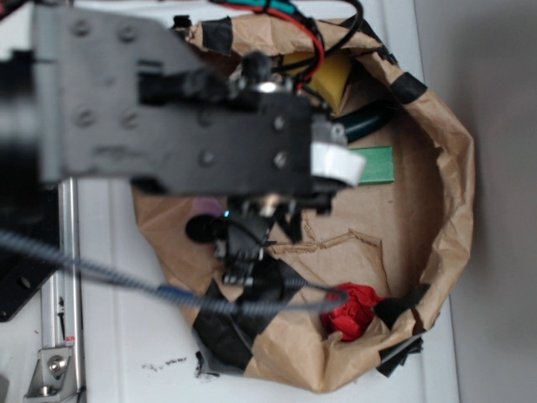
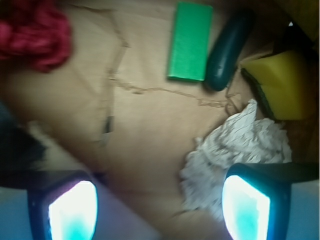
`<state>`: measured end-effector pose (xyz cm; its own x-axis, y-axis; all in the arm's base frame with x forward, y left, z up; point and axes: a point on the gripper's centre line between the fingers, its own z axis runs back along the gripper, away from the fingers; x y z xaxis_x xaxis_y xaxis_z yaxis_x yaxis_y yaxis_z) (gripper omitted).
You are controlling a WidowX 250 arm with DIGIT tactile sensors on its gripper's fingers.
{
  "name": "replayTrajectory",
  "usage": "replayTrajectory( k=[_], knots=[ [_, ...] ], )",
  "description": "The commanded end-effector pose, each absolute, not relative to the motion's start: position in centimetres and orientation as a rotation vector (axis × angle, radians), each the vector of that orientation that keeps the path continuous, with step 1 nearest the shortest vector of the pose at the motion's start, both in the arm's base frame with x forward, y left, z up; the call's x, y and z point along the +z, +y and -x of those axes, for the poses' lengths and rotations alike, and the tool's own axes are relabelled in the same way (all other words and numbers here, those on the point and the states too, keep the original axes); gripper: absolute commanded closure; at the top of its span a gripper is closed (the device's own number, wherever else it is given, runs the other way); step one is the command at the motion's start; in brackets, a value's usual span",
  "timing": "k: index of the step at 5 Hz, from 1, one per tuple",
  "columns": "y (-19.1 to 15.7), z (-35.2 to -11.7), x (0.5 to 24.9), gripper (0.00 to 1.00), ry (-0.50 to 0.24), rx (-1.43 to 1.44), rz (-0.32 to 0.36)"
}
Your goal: Grab the white paper.
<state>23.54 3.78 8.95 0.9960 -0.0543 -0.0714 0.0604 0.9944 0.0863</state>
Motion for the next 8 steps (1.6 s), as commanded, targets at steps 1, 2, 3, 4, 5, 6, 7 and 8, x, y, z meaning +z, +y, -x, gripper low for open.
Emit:
replayTrajectory(
  k=[1, 2, 3, 4, 5, 6, 7, 8],
  knots=[
    [4.3, -23.8, 9.6, 0.00, 0.036, -0.054, -0.095],
    [4.3, -23.8, 9.6, 0.00, 0.036, -0.054, -0.095],
    [6.1, -24.7, 4.8, 0.00, 0.087, -0.038, -0.206],
    [7.9, -24.4, 2.7, 0.00, 0.130, -0.012, -0.210],
    [7.8, -23.3, 3.3, 0.00, 0.120, -0.029, -0.181],
    [8.3, -22.2, 2.9, 0.00, 0.130, -0.018, -0.210],
    [9.0, -21.5, 1.7, 0.28, 0.145, 0.010, -0.255],
    [8.9, -21.2, 1.6, 1.00, 0.142, 0.022, -0.275]
  ],
)
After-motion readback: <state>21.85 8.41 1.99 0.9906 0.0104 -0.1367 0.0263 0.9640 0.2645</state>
